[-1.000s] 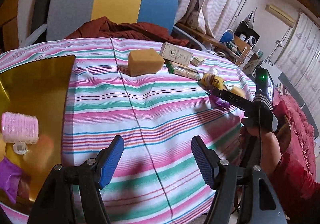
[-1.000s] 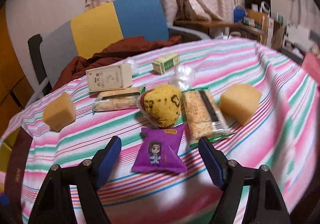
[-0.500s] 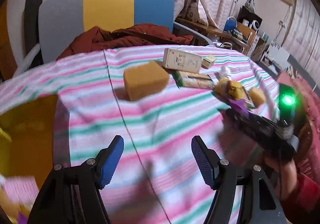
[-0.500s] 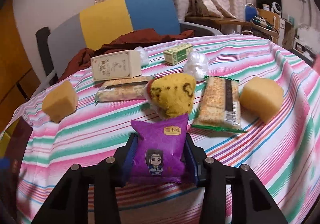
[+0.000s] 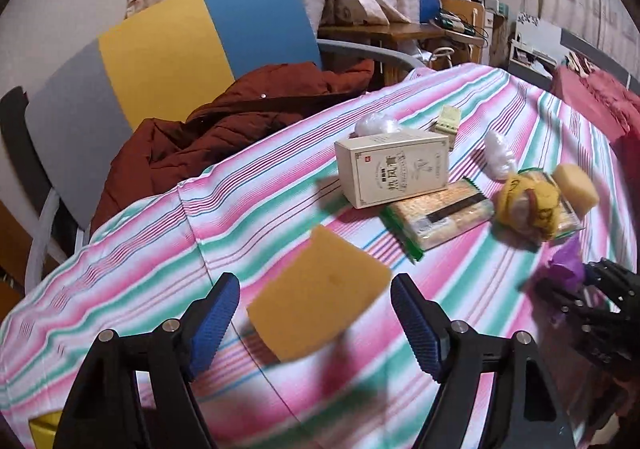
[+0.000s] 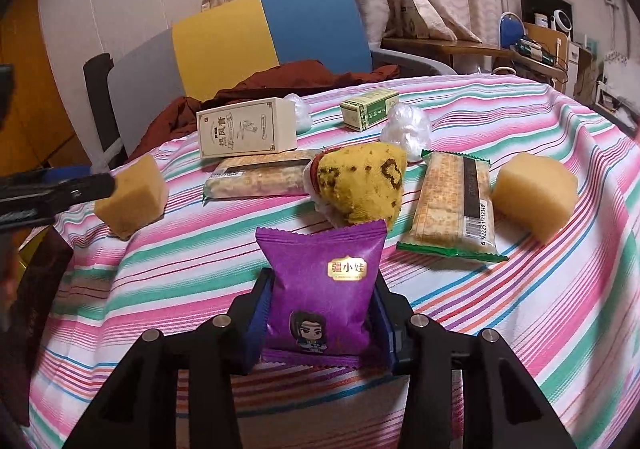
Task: Organize objects
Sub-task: 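Grasp the purple snack packet with right tool while left tool grasps yellow sponge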
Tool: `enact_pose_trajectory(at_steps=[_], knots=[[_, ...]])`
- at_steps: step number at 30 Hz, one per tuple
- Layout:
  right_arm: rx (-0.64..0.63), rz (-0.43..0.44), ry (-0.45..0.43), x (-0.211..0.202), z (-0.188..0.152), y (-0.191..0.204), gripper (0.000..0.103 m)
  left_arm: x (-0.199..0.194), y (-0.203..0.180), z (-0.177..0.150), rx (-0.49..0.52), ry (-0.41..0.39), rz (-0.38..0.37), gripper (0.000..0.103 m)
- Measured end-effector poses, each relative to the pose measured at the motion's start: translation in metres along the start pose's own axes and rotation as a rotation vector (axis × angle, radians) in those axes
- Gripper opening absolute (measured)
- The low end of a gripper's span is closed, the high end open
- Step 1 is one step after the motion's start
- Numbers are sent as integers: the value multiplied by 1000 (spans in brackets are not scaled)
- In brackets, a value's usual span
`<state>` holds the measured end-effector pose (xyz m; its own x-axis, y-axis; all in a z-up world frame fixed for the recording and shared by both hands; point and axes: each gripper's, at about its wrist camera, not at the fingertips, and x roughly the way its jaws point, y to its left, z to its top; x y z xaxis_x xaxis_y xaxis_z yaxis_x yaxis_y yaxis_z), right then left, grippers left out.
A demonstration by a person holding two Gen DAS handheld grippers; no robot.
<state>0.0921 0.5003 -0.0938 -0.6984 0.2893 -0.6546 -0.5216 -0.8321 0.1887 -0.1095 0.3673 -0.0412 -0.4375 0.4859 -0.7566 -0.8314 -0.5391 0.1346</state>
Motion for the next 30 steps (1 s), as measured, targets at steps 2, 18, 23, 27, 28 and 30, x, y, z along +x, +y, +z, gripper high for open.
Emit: enact_pose_trajectory(at_steps=[2, 18, 23, 27, 28, 30], knots=[[4, 5, -2, 0, 0, -1, 46, 6, 0, 0, 18, 16, -17, 80], [8, 10, -2, 1, -1, -2, 46, 13, 15, -13, -191, 8, -65, 69], [7, 9, -2, 1, -1, -2, 46, 20, 4, -11, -104, 40, -13, 72], [6, 8, -2, 1, -1, -1, 46, 24, -8, -18, -10, 42, 60, 70], [6, 8, -2, 1, -1, -1, 46, 22, -8, -20, -7, 30, 76, 65], [6, 9, -2, 1, -1, -1, 46, 20, -3, -22, -48, 25, 70, 62]])
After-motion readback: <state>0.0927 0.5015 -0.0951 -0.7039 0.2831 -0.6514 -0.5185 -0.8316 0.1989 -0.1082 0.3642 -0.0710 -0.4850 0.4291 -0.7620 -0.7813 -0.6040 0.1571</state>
